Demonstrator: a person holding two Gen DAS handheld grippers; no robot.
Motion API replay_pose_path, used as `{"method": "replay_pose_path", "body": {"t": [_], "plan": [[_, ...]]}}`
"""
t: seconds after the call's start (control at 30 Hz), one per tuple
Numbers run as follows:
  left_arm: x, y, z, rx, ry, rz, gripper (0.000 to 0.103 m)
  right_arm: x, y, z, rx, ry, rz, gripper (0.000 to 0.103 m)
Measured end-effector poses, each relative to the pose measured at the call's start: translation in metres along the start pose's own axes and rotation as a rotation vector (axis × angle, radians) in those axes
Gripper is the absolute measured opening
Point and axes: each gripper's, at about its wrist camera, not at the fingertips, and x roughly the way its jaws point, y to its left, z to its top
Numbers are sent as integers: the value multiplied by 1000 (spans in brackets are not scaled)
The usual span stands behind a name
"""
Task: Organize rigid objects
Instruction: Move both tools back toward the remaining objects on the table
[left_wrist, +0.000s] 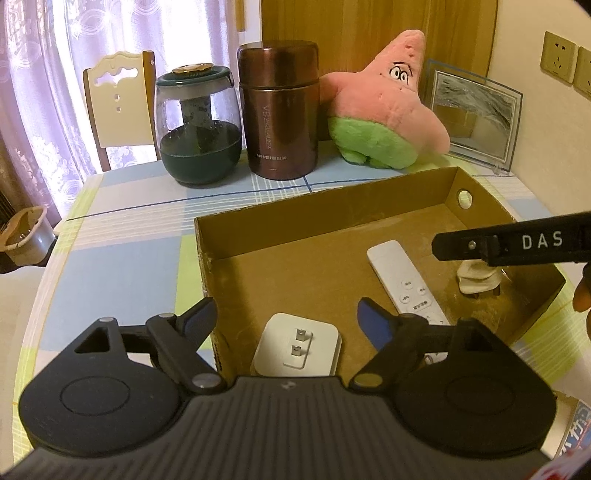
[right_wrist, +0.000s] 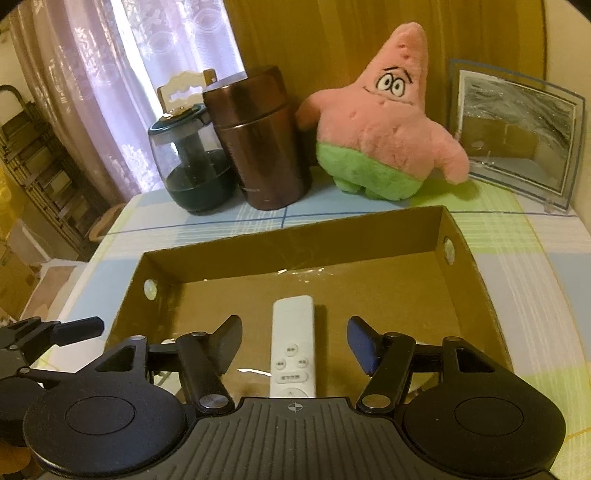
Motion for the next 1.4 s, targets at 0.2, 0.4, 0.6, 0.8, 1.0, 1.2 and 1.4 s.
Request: {"method": "replay_pose_path", "body": {"t": [0.2, 0.4, 0.6, 0.8, 1.0, 1.2, 1.4], "plan": [[-6, 0, -2, -4, -2, -2, 81, -8, -2, -4, 3, 4, -23, 61], [-23, -5, -1, -2, -17, -3, 81, -29, -4, -8, 9, -13, -19, 61], [-51, -9, -8, -18, -35, -10, 82, -62, -4, -21, -5, -38, -27, 61], [-86, -14, -22, -42, -57, -16, 84, -100, -3, -46, -25, -48, -52, 61], [-122, -18, -40, -70, -76, -14, 92, -137, -6, -77, -2, -62, -66, 62], [-153, -19, -58, -92, -89, 0, 97, -172, -5, -104, 11, -94, -90, 62], [-180, -16, -76, -96, -98, 16, 97, -208, 6, -126, -25, -139, -114, 62]]}}
